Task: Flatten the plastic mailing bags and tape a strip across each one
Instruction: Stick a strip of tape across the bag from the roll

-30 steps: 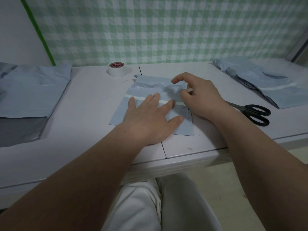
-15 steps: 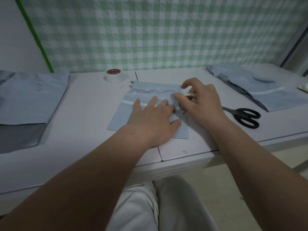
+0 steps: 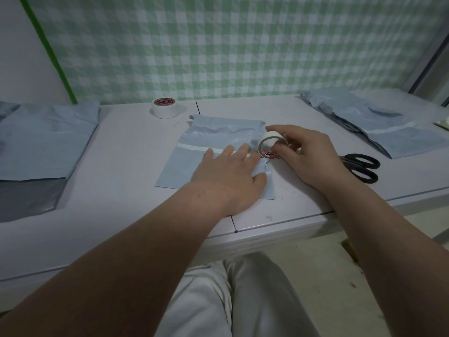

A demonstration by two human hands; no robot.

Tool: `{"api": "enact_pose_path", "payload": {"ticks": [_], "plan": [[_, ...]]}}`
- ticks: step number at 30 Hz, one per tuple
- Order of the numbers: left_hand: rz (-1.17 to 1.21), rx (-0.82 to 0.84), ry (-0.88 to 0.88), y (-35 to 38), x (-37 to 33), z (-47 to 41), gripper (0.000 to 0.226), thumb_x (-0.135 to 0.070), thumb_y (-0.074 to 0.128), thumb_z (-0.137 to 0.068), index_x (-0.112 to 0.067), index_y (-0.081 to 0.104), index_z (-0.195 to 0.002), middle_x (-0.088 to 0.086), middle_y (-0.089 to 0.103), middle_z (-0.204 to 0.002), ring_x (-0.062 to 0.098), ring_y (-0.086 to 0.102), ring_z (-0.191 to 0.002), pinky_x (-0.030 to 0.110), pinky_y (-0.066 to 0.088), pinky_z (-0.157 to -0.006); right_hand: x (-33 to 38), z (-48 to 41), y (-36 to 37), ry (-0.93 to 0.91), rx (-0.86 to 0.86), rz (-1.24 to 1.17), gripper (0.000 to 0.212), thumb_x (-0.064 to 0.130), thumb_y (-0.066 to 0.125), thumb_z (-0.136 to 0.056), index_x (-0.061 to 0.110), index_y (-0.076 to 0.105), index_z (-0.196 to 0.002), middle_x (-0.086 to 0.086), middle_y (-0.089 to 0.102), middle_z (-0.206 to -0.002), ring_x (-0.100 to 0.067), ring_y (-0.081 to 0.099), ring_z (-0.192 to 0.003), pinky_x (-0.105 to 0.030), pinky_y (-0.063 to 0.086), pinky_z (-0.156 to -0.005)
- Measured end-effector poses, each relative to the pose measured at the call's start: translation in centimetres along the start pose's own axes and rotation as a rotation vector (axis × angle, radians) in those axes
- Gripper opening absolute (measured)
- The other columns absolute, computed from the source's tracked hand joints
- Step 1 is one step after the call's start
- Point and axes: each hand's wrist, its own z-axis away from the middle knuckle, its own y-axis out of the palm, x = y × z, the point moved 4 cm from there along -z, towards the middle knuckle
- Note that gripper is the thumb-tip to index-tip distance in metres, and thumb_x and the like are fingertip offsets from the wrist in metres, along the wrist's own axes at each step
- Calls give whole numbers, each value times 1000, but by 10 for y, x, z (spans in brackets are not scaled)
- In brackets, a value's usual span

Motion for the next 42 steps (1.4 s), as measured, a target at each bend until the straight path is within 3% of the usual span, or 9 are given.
{"api": "enact_pose_path", "payload": {"ticks": [2,5,7,11,18,25,29,42], "plan": [[-11,4,-3,0,0,0,56,-47,13,-98,-30,6,-151,-6,1,-160,20,2,-147,53,6,-116,-3,-1,0,19,-22,43,34,13,58,-88,28,67,-117,27,54,-77,9,54,-69,-7,38,-71],[-19,8,-10,-1,0,1,56,-47,13,-98,-29,6,-151,-6,0,-160,19,2,-147,53,5,-117,-2,0,-1,25,-52,110,38,14,53,-89,31,64,-121,16,58,-83,-17,57,-96,-32,46,-85],[-31,9,-12,-1,0,2,57,-47,13,-98,-28,6,-151,-6,0,-160,19,2,-147,53,5,-116,-1,3,-3,28,-82,138,40,12,50,-90,30,63,-122,10,60,-88,-25,50,-106,-38,47,-85],[-37,13,-21,-3,-1,3,57,-47,13,-98,-29,4,-151,-7,-1,-160,18,2,-147,54,4,-116,-2,6,-7,63,-140,315,39,13,43,-94,32,62,-122,0,68,-98,-26,38,-106,-37,39,-77],[-30,22,-24,-5,-3,4,55,-46,14,-98,-31,5,-151,-7,-1,-160,18,3,-147,54,4,-116,1,9,-11,19,-265,535,51,24,29,-81,26,67,-114,-8,67,-86,-33,42,-93,-34,24,-67],[-36,28,-22,-5,-3,1,52,-44,13,-98,-37,6,-149,-5,-1,-160,20,3,-147,58,5,-114,0,5,-6,-88,-327,539,42,10,39,-76,17,73,-100,-10,62,-68,-35,46,-78,-34,27,-61],[-45,36,-19,-3,-3,0,52,-44,11,-97,-42,3,-148,-4,-3,-160,21,1,-147,61,3,-113,3,5,-3,-129,-304,553,39,7,41,-75,15,72,-98,-10,60,-67,-35,47,-77,-35,29,-59],[-29,70,-66,-2,-8,-2,50,-47,10,-97,-49,0,-146,-2,-7,-160,25,-4,-147,62,1,-113,5,6,3,-83,-81,546,46,3,41,-87,23,56,-126,-8,57,-87,-29,44,-88,-34,28,-63]]}}
